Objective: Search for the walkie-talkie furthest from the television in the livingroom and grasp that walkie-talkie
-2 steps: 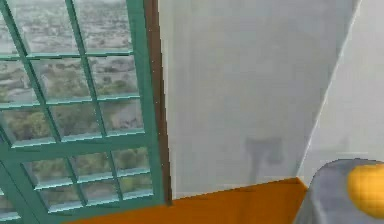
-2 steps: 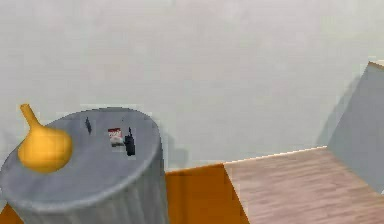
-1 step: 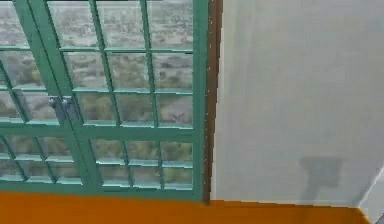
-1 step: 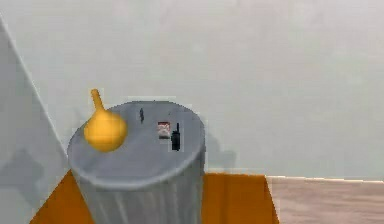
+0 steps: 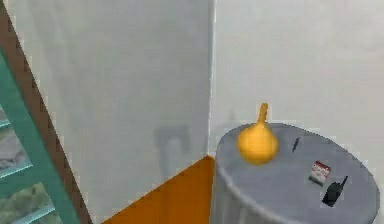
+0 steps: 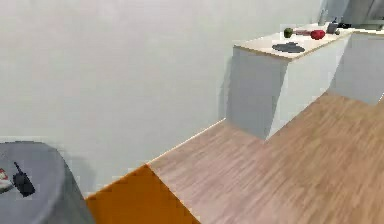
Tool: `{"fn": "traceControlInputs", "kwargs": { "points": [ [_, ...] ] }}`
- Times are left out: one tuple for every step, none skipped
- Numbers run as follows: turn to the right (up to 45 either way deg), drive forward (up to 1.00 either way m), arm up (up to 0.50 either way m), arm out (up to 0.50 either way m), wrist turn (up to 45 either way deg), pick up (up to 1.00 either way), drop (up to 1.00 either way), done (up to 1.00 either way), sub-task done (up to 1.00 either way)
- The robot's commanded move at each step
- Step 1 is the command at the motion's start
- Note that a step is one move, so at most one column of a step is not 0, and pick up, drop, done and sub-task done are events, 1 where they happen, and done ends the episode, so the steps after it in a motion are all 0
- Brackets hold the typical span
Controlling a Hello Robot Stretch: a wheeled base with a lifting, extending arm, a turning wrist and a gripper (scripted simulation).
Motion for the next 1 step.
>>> {"fn": "traceControlInputs", "kwargs": {
  "points": [
    [45.0,0.0,0.0,0.0,0.0,0.0,0.0,0.0,0.0]
  ]
}}
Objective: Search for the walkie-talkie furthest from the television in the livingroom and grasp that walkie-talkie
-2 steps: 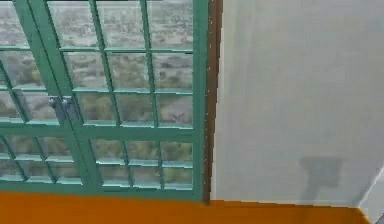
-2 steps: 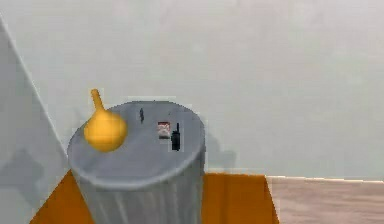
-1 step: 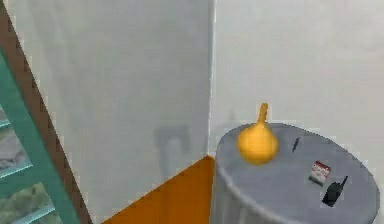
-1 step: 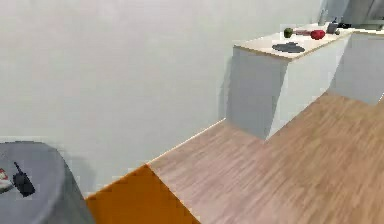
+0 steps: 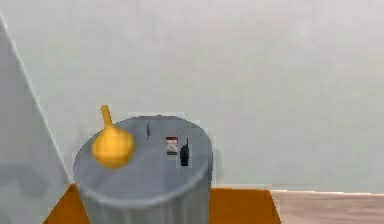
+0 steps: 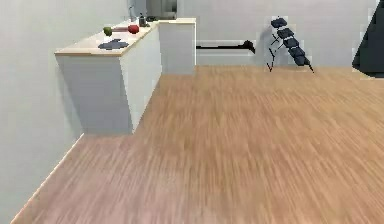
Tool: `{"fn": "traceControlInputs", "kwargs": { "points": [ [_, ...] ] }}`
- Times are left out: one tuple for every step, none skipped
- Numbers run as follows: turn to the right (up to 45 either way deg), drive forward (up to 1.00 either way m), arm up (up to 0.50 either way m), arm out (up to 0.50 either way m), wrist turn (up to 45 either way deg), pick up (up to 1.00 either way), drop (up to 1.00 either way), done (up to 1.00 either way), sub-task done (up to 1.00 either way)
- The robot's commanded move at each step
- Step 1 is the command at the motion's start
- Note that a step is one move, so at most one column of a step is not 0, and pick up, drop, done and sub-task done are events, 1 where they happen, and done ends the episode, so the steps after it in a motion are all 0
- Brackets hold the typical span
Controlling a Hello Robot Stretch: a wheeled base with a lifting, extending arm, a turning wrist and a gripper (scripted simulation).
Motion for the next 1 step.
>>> {"fn": "traceControlInputs", "kwargs": {
  "points": [
    [27.0,0.0,0.0,0.0,0.0,0.0,0.0,0.0,0.0]
  ]
}}
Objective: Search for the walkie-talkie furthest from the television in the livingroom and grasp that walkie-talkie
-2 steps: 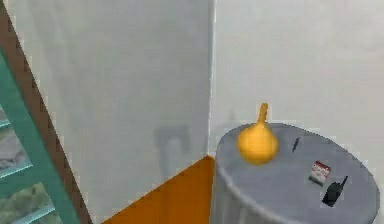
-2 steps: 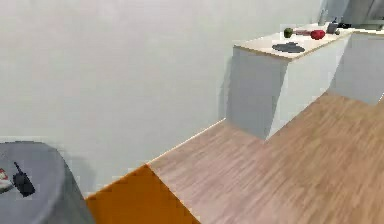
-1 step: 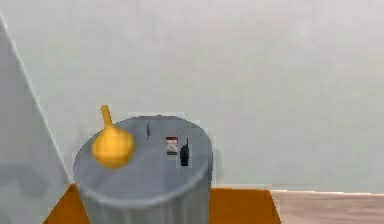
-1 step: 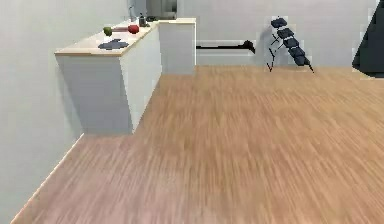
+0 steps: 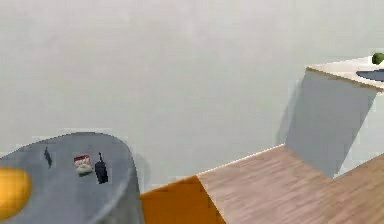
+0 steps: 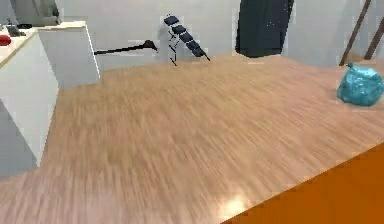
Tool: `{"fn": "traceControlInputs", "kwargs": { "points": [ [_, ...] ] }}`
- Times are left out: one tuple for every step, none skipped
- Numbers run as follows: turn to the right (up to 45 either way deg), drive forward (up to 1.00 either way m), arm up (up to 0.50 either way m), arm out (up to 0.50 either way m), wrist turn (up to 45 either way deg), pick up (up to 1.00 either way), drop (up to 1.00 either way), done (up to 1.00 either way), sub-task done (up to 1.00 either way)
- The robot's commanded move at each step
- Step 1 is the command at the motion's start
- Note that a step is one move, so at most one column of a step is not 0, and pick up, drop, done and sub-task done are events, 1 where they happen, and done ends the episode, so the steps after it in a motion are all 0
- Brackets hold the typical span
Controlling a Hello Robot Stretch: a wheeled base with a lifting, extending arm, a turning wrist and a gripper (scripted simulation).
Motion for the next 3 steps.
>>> {"fn": "traceControlInputs", "kwargs": {
  "points": [
    [0.0,0.6,0.0,0.0,0.0,0.0,0.0,0.0,0.0],
    [-12.0,0.0,0.0,0.0,0.0,0.0,0.0,0.0,0.0],
    [0.0,0.45,0.0,0.0,0.0,0.0,0.0,0.0,0.0]
  ]
}}
